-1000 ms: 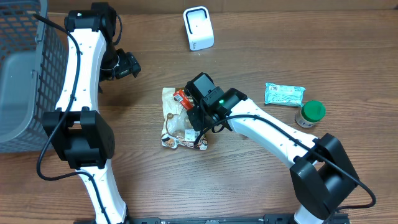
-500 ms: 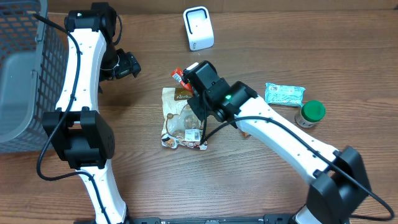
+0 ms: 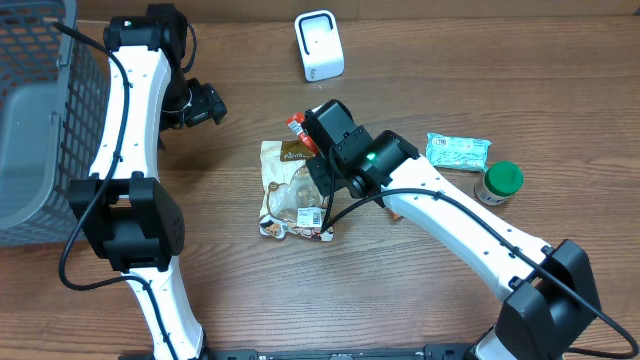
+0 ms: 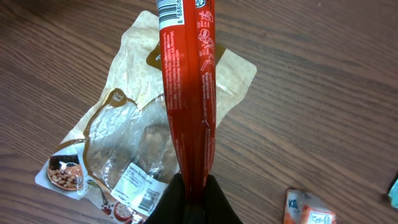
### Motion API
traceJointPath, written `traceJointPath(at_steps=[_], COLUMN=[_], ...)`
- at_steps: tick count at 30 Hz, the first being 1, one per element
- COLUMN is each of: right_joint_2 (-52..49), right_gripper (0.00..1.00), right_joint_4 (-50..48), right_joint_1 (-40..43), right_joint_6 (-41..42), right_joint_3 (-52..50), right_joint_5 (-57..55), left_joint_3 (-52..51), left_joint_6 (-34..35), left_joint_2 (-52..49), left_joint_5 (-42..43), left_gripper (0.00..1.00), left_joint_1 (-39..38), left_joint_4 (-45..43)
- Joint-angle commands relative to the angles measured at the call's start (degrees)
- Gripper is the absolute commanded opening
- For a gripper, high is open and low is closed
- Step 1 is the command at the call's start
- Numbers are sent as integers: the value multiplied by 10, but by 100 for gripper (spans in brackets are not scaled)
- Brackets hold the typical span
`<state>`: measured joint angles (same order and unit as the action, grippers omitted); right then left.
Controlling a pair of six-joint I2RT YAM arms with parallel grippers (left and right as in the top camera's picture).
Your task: Scan the item barcode
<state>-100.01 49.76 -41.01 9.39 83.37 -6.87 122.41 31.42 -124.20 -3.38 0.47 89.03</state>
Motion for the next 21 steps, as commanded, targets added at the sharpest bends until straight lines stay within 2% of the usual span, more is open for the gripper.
traceJointPath(at_steps=[1, 3, 5, 9, 10, 11, 12, 14, 18, 20, 21], right_joint_2=[9, 9, 9, 12, 13, 16, 17, 20, 22, 22, 22], right_gripper=[4, 4, 4, 4, 4, 4, 4, 4, 4, 4, 4], right_joint_4=[-2, -3, -1, 2, 2, 1, -2, -10, -45, -67, -71], right_joint_1=[1, 7, 19, 42, 49, 62, 75, 94, 133, 151, 155], right_joint_6=[44, 44, 43, 43, 43, 43, 43, 43, 43, 44, 44], right_joint_3=[11, 11, 11, 11, 11, 11, 11, 11, 11, 11, 11], right_joint_5=[10, 48, 82, 127, 144, 183, 225, 290, 434, 503, 512], left_joint_3=[10, 10, 11, 11, 10, 10, 10, 10, 10, 10, 10], left_joint_6=[11, 11, 12, 7, -10, -79, -159, -219, -224, -221, -212], left_joint_2=[10, 10, 10, 10, 10, 10, 10, 9, 9, 9, 9], left_joint_5=[70, 168, 219, 192, 209, 292, 390, 477, 499, 499, 499], left_gripper=[100, 100, 100, 100, 100, 100, 88, 82, 65, 42, 35], left_joint_1=[-1, -1, -1, -1, -1, -1, -3, -10, -37, -60, -70], left_joint_4=[-3, 2, -2, -28, -33, -48, -58, -63, -67, -81, -91])
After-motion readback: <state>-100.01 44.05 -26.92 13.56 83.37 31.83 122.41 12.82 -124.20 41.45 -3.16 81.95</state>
